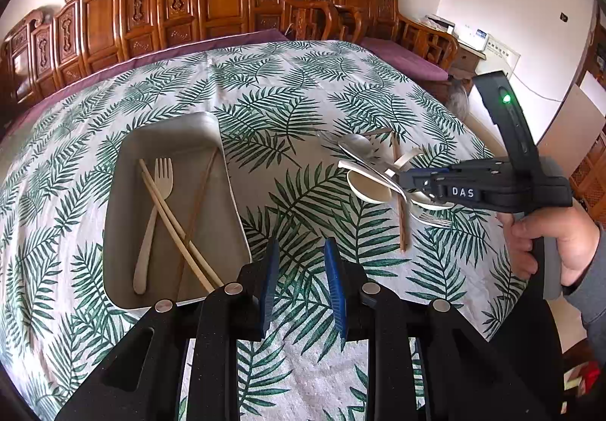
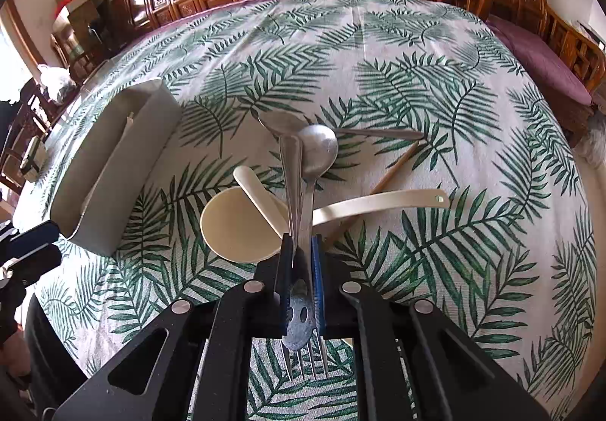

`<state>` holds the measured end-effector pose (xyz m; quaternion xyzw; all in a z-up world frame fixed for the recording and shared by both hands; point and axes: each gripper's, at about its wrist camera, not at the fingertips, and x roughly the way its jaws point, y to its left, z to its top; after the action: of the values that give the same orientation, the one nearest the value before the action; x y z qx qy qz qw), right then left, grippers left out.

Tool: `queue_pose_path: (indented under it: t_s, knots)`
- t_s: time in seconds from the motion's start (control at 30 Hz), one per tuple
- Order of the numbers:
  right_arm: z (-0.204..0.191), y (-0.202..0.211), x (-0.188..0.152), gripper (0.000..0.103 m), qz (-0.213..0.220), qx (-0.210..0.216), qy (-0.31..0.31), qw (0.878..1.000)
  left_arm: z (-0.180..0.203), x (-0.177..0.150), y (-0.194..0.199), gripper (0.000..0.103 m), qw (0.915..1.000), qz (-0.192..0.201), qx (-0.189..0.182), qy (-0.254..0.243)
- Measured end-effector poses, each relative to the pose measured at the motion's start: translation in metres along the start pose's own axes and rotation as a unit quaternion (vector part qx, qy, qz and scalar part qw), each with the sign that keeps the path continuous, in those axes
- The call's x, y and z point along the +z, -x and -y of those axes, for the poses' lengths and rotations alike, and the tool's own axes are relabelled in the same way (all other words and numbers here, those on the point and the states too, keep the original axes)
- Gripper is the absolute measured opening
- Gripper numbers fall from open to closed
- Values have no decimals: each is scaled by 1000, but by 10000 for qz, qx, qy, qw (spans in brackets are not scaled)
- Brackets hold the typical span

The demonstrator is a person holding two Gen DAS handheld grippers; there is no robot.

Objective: Organize utensils
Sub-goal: 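Grasp a steel fork from the cluster with the right tool, then grasp a steel spoon handle with the left tool while the right tool holds its fork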

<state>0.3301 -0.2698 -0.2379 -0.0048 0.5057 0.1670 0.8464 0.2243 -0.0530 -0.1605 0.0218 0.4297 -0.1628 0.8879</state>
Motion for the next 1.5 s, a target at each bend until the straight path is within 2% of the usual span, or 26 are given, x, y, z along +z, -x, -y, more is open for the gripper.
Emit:
queue_pose_path:
  t_s: [0.17, 0.23, 0.47, 0.77, 0.97, 1.23, 1.5]
  knots:
    - [1, 5, 0, 7, 70, -2, 0, 10000, 3, 0, -1, 23, 10000, -18, 3, -25]
    - [-2, 8, 0, 2, 114, 9, 101, 9999, 4, -1, -3, 23, 10000, -33, 4, -34]
    - [-13, 5, -4, 2, 35, -95, 361, 9993, 5, -2, -3, 23, 10000, -59, 21, -40]
    - [-12, 26, -6, 2, 374, -268, 489, 9977, 12, 0, -7, 23, 10000, -71, -18, -48]
    - [7, 52, -16, 2, 489, -293, 507, 9971, 31, 6, -19, 23, 9999, -112, -109, -29]
    - [50, 73, -36, 2, 492, -446, 279, 9974, 64, 20, -47, 23, 9994, -197, -282, 96]
    - [79, 77, -36, 2, 603, -259, -131, 9978, 100, 32, -77, 23, 9987, -313, -395, 21]
